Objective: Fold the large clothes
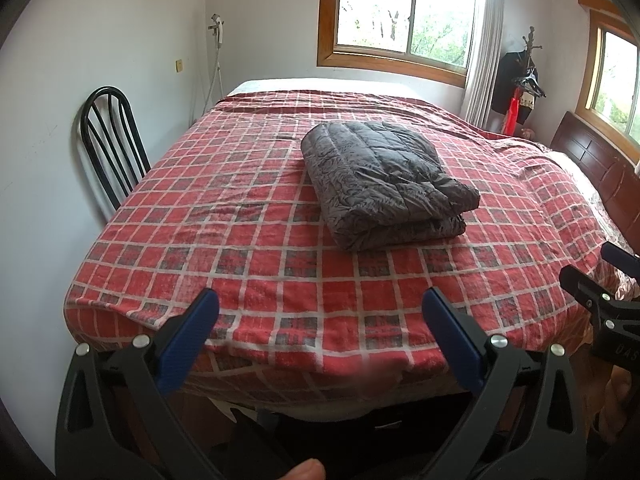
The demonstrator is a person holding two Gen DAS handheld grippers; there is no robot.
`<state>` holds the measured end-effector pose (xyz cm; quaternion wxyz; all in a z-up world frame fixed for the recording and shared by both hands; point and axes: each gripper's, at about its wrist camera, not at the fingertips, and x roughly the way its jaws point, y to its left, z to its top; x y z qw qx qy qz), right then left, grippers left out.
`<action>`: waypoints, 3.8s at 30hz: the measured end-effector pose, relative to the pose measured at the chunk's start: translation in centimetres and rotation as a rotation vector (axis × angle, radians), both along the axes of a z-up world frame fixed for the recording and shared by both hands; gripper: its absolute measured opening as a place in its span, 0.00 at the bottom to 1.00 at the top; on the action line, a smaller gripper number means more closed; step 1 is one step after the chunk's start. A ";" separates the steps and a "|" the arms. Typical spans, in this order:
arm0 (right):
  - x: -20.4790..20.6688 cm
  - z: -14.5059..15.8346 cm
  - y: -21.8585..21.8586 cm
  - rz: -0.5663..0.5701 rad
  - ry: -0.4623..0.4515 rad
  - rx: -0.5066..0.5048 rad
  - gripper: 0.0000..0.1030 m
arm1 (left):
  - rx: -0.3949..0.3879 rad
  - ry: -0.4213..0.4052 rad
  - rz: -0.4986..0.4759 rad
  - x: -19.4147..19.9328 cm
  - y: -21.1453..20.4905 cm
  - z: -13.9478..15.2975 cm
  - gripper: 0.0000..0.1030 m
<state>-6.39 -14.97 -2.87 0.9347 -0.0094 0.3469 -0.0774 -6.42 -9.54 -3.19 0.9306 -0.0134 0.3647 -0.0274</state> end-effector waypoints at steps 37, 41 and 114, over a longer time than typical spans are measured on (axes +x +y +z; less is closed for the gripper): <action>3.7 -1.7 -2.1 -0.025 0.057 0.020 0.96 | 0.001 0.072 -0.010 5.4 1.3 -1.3 0.97; 3.9 -1.9 -2.2 -0.025 0.062 0.027 0.96 | 0.007 0.076 -0.014 5.8 1.2 -1.3 0.97; 2.9 -1.5 -0.7 0.022 0.038 0.001 0.96 | 0.004 0.059 -0.013 4.3 1.0 -0.5 0.97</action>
